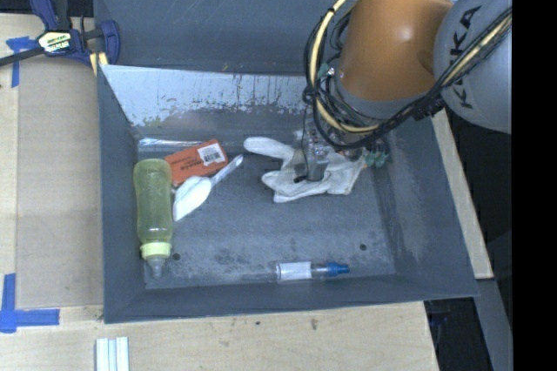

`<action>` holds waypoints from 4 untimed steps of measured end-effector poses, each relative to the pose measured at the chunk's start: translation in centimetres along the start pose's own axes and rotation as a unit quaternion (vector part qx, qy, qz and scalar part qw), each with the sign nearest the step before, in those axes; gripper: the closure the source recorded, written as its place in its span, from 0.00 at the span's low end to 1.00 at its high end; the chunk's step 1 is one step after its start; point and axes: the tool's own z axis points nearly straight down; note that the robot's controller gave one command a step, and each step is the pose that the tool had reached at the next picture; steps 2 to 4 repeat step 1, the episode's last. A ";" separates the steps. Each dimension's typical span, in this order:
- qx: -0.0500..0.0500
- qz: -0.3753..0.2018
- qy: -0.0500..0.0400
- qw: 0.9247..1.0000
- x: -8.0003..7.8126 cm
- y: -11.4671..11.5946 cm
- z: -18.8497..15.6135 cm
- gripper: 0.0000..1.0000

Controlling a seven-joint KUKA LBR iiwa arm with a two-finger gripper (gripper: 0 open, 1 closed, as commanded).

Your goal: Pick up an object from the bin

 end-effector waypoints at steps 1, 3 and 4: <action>0.000 0.000 0.001 1.000 0.0 0.0 0.0 1.00; 0.000 0.000 0.001 1.000 0.0 0.0 0.0 1.00; 0.000 0.000 0.001 1.000 0.0 0.0 0.0 1.00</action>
Offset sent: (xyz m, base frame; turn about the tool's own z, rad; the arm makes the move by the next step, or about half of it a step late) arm -0.0048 0.0304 0.0469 -0.0410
